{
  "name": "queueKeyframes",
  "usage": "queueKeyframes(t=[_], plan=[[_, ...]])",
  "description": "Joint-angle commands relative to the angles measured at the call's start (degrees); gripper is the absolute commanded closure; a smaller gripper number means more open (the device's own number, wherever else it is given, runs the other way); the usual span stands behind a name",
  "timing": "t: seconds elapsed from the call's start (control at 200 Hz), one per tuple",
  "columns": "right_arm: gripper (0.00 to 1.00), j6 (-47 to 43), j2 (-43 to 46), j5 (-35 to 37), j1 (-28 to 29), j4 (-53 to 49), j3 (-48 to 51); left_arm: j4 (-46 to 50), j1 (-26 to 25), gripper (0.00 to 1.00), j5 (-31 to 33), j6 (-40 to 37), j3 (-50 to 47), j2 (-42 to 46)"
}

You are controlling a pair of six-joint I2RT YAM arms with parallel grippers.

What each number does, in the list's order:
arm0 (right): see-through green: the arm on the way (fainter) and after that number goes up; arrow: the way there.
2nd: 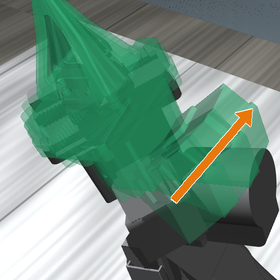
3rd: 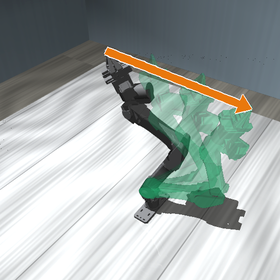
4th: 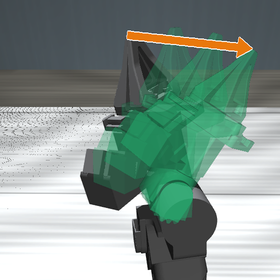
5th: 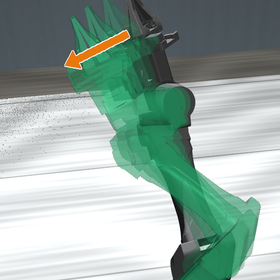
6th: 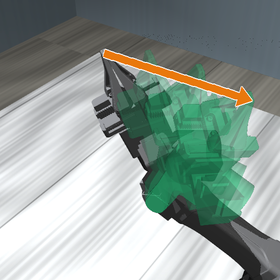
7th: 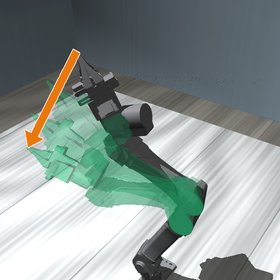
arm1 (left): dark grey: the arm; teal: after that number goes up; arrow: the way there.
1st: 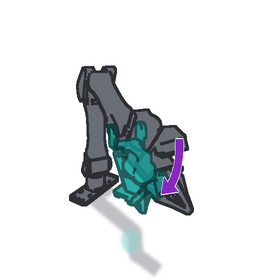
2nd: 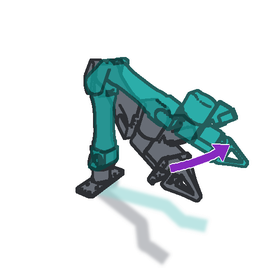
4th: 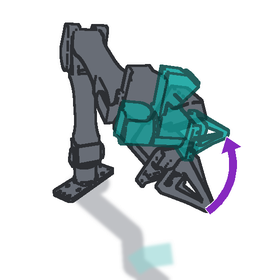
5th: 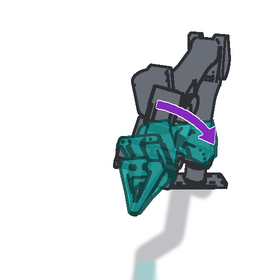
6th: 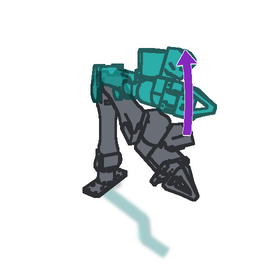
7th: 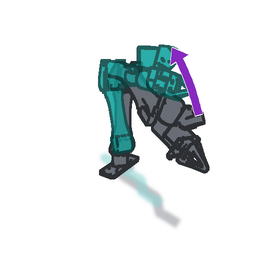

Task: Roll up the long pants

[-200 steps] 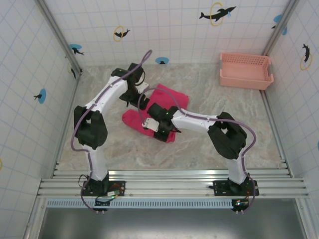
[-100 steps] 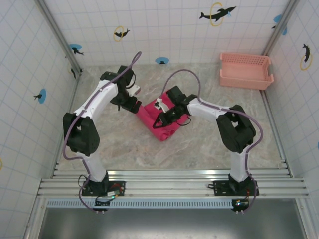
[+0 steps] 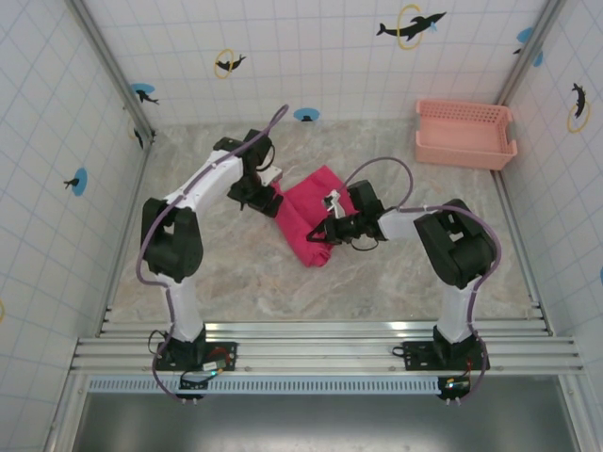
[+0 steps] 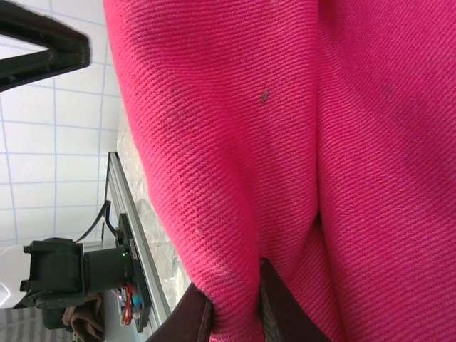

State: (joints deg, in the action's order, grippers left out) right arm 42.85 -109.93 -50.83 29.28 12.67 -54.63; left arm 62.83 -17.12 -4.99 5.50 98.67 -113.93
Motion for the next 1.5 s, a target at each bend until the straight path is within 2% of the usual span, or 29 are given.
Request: queueKeyframes(t=[0.0,0.135,0.315,0.345,0.38,0.43,0.495,0.565,0.585,0.626,0.641,0.681,0.736,0.836,1.096,1.161,1.291,1.496], plan=[[0.89,4.67,-1.89,6.10,-0.92,4.67,3.65,-0.73,-2.51,0.03,-1.36,3.54,4.15,-4.58],[0.89,4.65,-2.97,7.02,-1.35,4.87,4.62,-3.73,-3.61,0.03,-3.60,5.73,6.20,-9.07],[0.85,3.50,-3.40,7.24,-1.59,3.55,4.55,-1.90,-4.60,0.03,-2.70,6.29,11.55,-16.66],[0.79,2.38,-2.81,7.90,-1.51,2.29,4.39,-1.46,-4.67,0.03,-2.39,6.57,12.31,-17.80],[0.67,0.25,-1.65,8.73,-1.24,0.06,4.05,-1.39,-4.76,0.03,-2.54,6.57,12.82,-18.83],[0.55,-4.44,0.98,12.18,-0.80,-6.92,2.82,-1.32,-4.83,0.03,-2.73,6.66,13.41,-20.00],[0.48,-12.21,5.08,17.22,0.44,-17.87,-0.32,-1.33,-4.86,0.02,-2.36,6.89,13.82,-20.46],[0.41,-17.94,10.64,24.94,2.43,-27.30,-3.30,-1.15,-4.93,0.03,-2.21,6.78,14.40,-22.78],[0.32,-19.30,12.22,27.50,3.24,-29.64,-4.16,-1.13,-4.93,0.03,-2.15,6.81,14.54,-22.99],[0.29,-21.18,15.26,34.36,5.30,-35.37,-6.31,-0.96,-4.95,0.03,-2.23,6.64,15.07,-23.44],[0.23,-22.18,16.47,36.96,6.39,-36.97,-7.07,-0.84,-4.89,0.03,-2.24,6.65,15.26,-23.65],[0.18,-24.32,18.95,42.40,9.42,-40.49,-9.05,-0.40,-4.94,0.03,-2.31,6.68,15.86,-24.06],[0.16,-25.75,20.96,50.52,14.18,-44.81,-12.05,-0.10,-4.99,0.02,-2.69,6.64,16.41,-24.66],[0.14,-27.01,20.58,59.94,21.89,-49.13,-16.47,-0.25,-5.10,0.02,-3.00,6.88,16.64,-24.85],[0.14,-28.39,8.26,81.28,34.47,-52.18,-23.37,0.17,-5.10,0.03,-3.18,6.43,16.73,-25.14],[0.14,-29.07,4.43,86.52,36.11,-52.79,-25.34,0.10,-5.07,0.03,-3.26,6.28,16.40,-25.15],[0.14,-29.37,-2.83,90.21,36.95,-53.55,-28.84,-0.01,-5.11,0.03,-3.56,6.17,15.85,-25.13],[0.12,-28.06,-11.07,100.61,37.39,-57.25,-32.67,0.68,-5.11,0.03,-3.08,5.50,15.85,-25.21]])
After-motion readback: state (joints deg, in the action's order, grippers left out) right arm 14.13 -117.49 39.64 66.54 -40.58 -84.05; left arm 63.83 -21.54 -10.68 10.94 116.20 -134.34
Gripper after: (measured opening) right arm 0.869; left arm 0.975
